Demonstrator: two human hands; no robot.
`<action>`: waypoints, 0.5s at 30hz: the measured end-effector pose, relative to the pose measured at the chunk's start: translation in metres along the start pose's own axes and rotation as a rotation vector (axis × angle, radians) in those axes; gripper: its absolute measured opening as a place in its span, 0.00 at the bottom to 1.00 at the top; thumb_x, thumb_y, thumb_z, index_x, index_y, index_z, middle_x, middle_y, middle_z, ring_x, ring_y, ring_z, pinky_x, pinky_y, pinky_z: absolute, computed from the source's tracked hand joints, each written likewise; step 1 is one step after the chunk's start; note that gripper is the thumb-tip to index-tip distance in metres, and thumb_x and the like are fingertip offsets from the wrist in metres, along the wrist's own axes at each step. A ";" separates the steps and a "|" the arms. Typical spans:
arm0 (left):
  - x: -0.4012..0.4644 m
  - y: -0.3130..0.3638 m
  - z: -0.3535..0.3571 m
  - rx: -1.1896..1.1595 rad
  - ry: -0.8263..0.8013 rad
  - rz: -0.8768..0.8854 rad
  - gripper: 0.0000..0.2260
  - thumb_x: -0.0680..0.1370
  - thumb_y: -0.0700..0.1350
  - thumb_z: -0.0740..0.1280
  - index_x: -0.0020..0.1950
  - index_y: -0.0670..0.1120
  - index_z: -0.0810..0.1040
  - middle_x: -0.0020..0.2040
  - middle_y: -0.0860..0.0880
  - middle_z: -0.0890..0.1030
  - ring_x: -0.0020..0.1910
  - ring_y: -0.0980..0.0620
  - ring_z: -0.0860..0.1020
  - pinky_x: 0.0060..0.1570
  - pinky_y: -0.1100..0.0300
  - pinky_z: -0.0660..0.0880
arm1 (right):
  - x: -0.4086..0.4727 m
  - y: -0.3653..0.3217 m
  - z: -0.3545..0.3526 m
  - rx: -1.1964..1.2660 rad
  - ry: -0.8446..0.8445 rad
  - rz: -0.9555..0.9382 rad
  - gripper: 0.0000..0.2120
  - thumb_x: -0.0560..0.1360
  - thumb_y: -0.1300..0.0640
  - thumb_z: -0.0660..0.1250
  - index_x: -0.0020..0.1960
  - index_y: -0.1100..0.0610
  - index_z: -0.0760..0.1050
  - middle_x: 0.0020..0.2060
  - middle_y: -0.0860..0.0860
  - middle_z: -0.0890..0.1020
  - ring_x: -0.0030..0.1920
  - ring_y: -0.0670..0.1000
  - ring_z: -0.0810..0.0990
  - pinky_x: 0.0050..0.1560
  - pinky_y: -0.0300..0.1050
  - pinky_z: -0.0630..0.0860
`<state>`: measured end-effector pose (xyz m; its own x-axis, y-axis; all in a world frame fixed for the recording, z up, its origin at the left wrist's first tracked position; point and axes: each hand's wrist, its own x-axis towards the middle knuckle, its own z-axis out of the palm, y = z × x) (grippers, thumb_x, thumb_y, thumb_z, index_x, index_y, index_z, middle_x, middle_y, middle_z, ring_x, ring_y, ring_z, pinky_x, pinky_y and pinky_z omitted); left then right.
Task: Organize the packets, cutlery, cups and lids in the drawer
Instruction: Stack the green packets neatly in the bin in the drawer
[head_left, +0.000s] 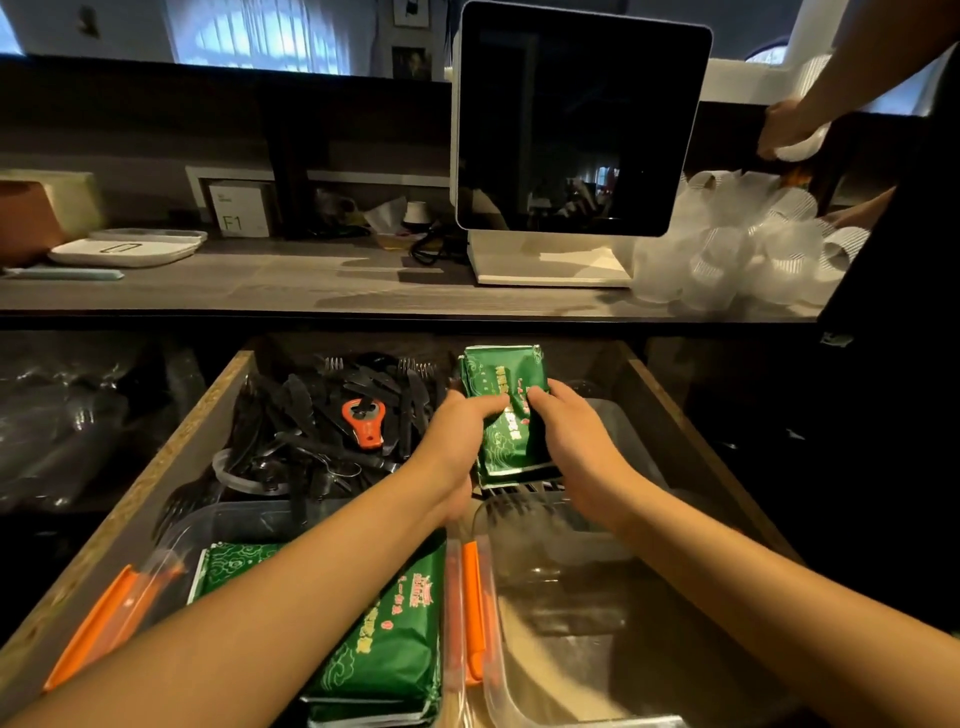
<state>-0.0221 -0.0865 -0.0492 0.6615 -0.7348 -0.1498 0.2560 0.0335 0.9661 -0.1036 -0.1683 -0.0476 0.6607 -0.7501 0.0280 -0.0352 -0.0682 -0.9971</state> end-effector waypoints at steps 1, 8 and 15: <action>-0.002 0.002 0.001 -0.013 0.006 -0.005 0.32 0.65 0.56 0.73 0.65 0.46 0.70 0.63 0.46 0.78 0.63 0.48 0.77 0.69 0.44 0.70 | -0.001 0.001 0.000 0.001 -0.030 -0.034 0.11 0.82 0.57 0.56 0.60 0.54 0.75 0.50 0.51 0.83 0.47 0.48 0.83 0.44 0.43 0.77; 0.006 0.003 -0.007 0.131 0.195 0.071 0.15 0.82 0.54 0.65 0.61 0.44 0.72 0.54 0.51 0.79 0.50 0.55 0.78 0.48 0.65 0.76 | 0.008 -0.008 -0.003 0.156 -0.206 0.035 0.12 0.82 0.59 0.58 0.57 0.57 0.79 0.47 0.53 0.85 0.46 0.51 0.83 0.50 0.46 0.78; 0.017 0.005 -0.018 0.163 0.229 0.186 0.31 0.75 0.62 0.68 0.70 0.43 0.72 0.64 0.45 0.79 0.64 0.44 0.77 0.68 0.44 0.72 | 0.060 0.023 -0.075 -0.462 0.059 0.157 0.12 0.80 0.56 0.65 0.59 0.62 0.78 0.54 0.59 0.81 0.51 0.54 0.77 0.54 0.47 0.73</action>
<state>0.0030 -0.0868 -0.0504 0.8325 -0.5540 0.0069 0.0123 0.0309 0.9994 -0.1210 -0.2647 -0.0632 0.5774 -0.8099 -0.1030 -0.4690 -0.2258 -0.8539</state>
